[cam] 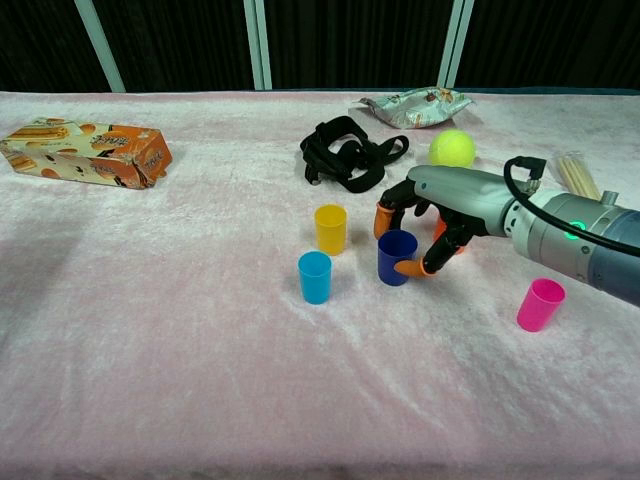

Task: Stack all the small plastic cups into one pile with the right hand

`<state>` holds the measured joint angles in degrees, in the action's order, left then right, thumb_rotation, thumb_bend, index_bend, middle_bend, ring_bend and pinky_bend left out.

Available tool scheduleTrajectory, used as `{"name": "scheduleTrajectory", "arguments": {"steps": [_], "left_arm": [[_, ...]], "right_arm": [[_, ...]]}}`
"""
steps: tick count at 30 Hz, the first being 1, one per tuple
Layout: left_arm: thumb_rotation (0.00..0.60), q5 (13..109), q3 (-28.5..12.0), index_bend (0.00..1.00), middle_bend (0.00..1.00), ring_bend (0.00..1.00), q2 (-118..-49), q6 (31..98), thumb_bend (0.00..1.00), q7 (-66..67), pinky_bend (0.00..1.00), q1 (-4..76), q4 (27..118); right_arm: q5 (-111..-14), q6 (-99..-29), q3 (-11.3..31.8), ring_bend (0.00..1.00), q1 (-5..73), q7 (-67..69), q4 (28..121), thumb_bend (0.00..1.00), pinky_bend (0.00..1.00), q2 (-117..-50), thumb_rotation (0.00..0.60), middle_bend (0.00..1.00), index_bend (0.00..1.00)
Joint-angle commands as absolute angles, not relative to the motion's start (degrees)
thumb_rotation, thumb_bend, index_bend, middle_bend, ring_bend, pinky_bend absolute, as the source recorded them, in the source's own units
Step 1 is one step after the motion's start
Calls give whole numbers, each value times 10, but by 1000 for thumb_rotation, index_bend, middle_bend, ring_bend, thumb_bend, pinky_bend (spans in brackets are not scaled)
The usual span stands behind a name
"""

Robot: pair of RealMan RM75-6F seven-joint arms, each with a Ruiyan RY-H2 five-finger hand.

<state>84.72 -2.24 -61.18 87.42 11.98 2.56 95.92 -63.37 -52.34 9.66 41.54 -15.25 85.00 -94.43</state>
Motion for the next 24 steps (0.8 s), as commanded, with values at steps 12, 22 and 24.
{"name": "scheduleTrajectory", "arguments": {"steps": [12,22,24], "left_arm": [[600,850,-23,64,14,0,-612,877,698,120,31,26,959],[600,848,-23,64,14,0,-611,875,699,118,31,26,958],[600,848,-23,64,14,0,-611,875,698,118,31,26,958]], "right_arm": [[-631,-525,98,188,418,-157,855,240,206,-942,600,424,476],[-629,-527,103,188,422,-162,862,240,206,-935,600,424,479],[-629,-529,106,188,422,-163,867,240,206,-929,600,424,479]]}}
